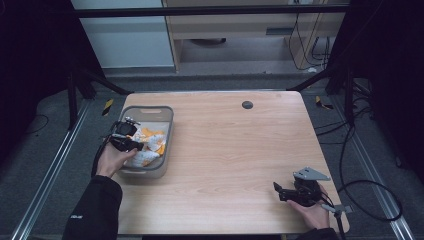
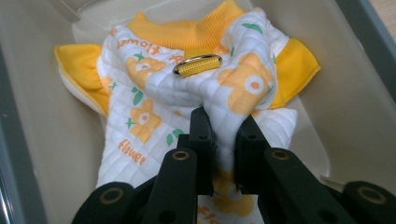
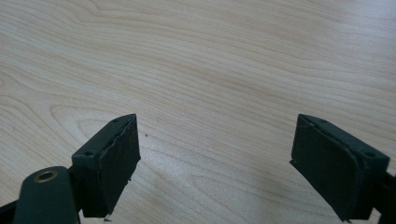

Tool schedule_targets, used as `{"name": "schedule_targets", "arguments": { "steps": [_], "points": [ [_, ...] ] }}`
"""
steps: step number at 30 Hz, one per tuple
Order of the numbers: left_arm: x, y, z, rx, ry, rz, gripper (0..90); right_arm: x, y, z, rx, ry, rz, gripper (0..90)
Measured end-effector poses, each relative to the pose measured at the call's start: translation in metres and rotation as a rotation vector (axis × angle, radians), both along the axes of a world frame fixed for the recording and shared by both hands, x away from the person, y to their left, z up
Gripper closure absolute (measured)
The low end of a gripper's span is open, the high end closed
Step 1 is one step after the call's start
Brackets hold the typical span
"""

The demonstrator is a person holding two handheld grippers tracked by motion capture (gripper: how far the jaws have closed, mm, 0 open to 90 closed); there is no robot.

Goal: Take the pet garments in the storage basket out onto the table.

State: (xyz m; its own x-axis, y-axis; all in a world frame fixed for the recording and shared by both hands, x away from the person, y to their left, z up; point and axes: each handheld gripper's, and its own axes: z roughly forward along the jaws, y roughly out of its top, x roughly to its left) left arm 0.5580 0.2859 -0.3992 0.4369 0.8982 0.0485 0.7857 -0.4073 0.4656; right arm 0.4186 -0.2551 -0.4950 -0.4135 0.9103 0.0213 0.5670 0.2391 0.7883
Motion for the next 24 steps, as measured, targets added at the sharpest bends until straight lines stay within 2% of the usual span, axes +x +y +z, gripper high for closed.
{"name": "schedule_targets", "arguments": {
  "steps": [14,24],
  "points": [
    [-0.011,0.008,0.028,-0.032,-0.068,0.011,81.2,0.000,0.001,0.000,0.002,0.005,0.005,15.0],
    [-0.017,0.010,0.050,-0.029,-0.105,0.001,81.4,0.000,0.001,-0.001,-0.007,0.000,0.007,14.9]
  ]
}}
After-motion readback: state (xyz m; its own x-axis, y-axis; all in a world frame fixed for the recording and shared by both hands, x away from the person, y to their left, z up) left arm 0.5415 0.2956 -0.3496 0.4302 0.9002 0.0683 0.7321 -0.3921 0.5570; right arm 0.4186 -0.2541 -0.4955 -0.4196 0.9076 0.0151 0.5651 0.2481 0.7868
